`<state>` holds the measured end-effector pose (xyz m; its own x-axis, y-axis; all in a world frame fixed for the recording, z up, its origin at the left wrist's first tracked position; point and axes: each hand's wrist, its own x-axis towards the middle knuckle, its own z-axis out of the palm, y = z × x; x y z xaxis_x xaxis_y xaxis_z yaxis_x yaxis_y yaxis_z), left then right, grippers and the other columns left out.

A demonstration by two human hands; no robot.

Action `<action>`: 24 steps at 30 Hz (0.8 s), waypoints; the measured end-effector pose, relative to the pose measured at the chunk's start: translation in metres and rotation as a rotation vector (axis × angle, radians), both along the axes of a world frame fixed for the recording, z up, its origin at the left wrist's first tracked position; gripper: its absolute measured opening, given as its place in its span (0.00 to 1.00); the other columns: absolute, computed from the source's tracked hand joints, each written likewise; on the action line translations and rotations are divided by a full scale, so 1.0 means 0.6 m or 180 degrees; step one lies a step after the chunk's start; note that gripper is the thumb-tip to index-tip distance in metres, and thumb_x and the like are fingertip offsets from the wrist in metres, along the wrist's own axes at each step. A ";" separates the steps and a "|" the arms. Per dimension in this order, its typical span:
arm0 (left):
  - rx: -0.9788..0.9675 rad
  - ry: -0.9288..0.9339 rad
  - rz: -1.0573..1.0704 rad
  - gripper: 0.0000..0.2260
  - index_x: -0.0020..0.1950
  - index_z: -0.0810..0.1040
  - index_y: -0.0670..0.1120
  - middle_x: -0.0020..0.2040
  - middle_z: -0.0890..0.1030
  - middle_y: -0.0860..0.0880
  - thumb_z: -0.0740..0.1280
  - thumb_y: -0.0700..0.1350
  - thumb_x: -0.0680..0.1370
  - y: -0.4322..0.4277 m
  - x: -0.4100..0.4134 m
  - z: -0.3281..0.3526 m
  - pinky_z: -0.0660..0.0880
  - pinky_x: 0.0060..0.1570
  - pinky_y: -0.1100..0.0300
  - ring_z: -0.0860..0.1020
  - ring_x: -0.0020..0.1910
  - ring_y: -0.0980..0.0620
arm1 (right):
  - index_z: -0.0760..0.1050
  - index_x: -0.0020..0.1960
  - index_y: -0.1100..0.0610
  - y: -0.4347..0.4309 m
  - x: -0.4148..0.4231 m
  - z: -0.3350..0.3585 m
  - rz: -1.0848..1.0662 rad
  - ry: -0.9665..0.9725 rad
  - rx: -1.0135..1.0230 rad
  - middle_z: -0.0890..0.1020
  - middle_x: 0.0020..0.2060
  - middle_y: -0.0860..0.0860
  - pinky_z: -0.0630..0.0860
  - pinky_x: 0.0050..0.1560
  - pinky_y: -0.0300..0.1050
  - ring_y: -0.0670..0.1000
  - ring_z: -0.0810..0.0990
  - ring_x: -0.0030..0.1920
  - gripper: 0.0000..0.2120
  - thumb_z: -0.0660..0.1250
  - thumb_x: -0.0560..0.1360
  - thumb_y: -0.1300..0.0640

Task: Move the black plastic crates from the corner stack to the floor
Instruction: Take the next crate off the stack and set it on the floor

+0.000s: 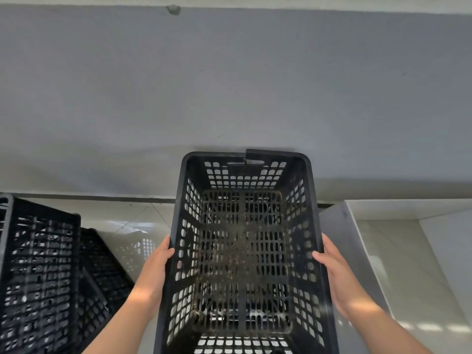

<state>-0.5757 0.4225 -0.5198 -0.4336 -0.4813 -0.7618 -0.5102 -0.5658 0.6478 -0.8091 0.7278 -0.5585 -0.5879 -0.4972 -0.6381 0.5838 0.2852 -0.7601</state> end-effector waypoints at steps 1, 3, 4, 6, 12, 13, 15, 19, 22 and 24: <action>-0.0034 -0.0018 0.0010 0.16 0.68 0.75 0.60 0.60 0.84 0.51 0.52 0.52 0.85 -0.001 0.000 -0.005 0.78 0.59 0.42 0.84 0.57 0.47 | 0.62 0.81 0.35 -0.001 0.001 -0.002 -0.0001 0.0023 -0.0012 0.66 0.80 0.35 0.58 0.81 0.64 0.45 0.62 0.81 0.39 0.70 0.72 0.38; -0.0022 -0.0024 0.0058 0.17 0.70 0.73 0.61 0.63 0.83 0.51 0.54 0.54 0.84 -0.003 0.001 -0.014 0.76 0.61 0.41 0.83 0.59 0.47 | 0.63 0.80 0.36 -0.003 0.003 -0.008 -0.0006 0.0030 -0.0030 0.68 0.79 0.36 0.60 0.81 0.63 0.46 0.63 0.81 0.38 0.70 0.73 0.39; -0.0006 -0.0014 0.0068 0.17 0.70 0.73 0.61 0.63 0.82 0.51 0.54 0.54 0.84 -0.002 0.000 -0.016 0.76 0.62 0.41 0.83 0.59 0.47 | 0.63 0.81 0.36 -0.005 0.004 -0.010 -0.0026 0.0024 -0.0024 0.68 0.79 0.36 0.60 0.80 0.63 0.45 0.64 0.81 0.37 0.70 0.73 0.39; -0.0041 -0.0028 0.0014 0.16 0.69 0.74 0.60 0.61 0.84 0.51 0.54 0.53 0.84 0.000 -0.001 -0.017 0.77 0.60 0.42 0.83 0.58 0.47 | 0.63 0.80 0.36 -0.005 0.004 -0.014 -0.0050 0.0027 0.0015 0.69 0.79 0.37 0.61 0.80 0.63 0.46 0.65 0.80 0.37 0.69 0.74 0.40; -0.0009 -0.0266 -0.0056 0.23 0.72 0.66 0.68 0.70 0.76 0.53 0.63 0.62 0.76 -0.005 0.006 -0.033 0.74 0.63 0.39 0.78 0.66 0.44 | 0.66 0.78 0.36 -0.004 0.006 -0.011 -0.0014 0.0102 0.0171 0.71 0.77 0.39 0.63 0.79 0.66 0.49 0.66 0.80 0.32 0.68 0.75 0.39; -0.0007 -0.0279 -0.0052 0.23 0.72 0.66 0.68 0.70 0.77 0.53 0.62 0.61 0.76 -0.004 0.005 -0.032 0.74 0.63 0.39 0.78 0.65 0.44 | 0.66 0.78 0.36 -0.005 0.007 -0.010 -0.0013 0.0106 0.0186 0.72 0.77 0.39 0.63 0.78 0.67 0.49 0.66 0.80 0.32 0.67 0.75 0.39; -0.0037 -0.0200 -0.0052 0.20 0.72 0.67 0.67 0.67 0.79 0.53 0.60 0.57 0.79 0.002 -0.003 -0.026 0.74 0.63 0.39 0.79 0.64 0.44 | 0.67 0.78 0.36 -0.006 0.007 -0.009 -0.0020 0.0098 0.0207 0.73 0.77 0.41 0.64 0.77 0.67 0.51 0.68 0.79 0.31 0.68 0.75 0.39; -0.0015 -0.0178 -0.0028 0.20 0.72 0.67 0.67 0.67 0.79 0.52 0.60 0.57 0.80 0.012 -0.009 -0.024 0.75 0.62 0.38 0.79 0.63 0.44 | 0.68 0.78 0.37 0.000 0.001 -0.006 -0.0020 0.0093 0.0230 0.74 0.76 0.42 0.65 0.77 0.68 0.53 0.69 0.78 0.31 0.68 0.75 0.38; -0.0024 -0.0185 -0.0022 0.21 0.73 0.66 0.67 0.68 0.78 0.53 0.60 0.58 0.79 0.014 -0.007 -0.027 0.74 0.63 0.38 0.79 0.64 0.44 | 0.68 0.78 0.39 -0.001 -0.001 0.000 0.0005 0.0123 0.0258 0.76 0.75 0.43 0.67 0.76 0.67 0.52 0.73 0.76 0.31 0.67 0.75 0.39; -0.0054 -0.0142 -0.0064 0.20 0.73 0.65 0.67 0.68 0.78 0.54 0.59 0.57 0.80 0.015 -0.007 -0.026 0.74 0.63 0.39 0.79 0.64 0.46 | 0.68 0.78 0.41 -0.004 -0.001 0.003 0.0024 0.0151 0.0292 0.78 0.72 0.44 0.69 0.75 0.67 0.52 0.76 0.73 0.31 0.66 0.76 0.41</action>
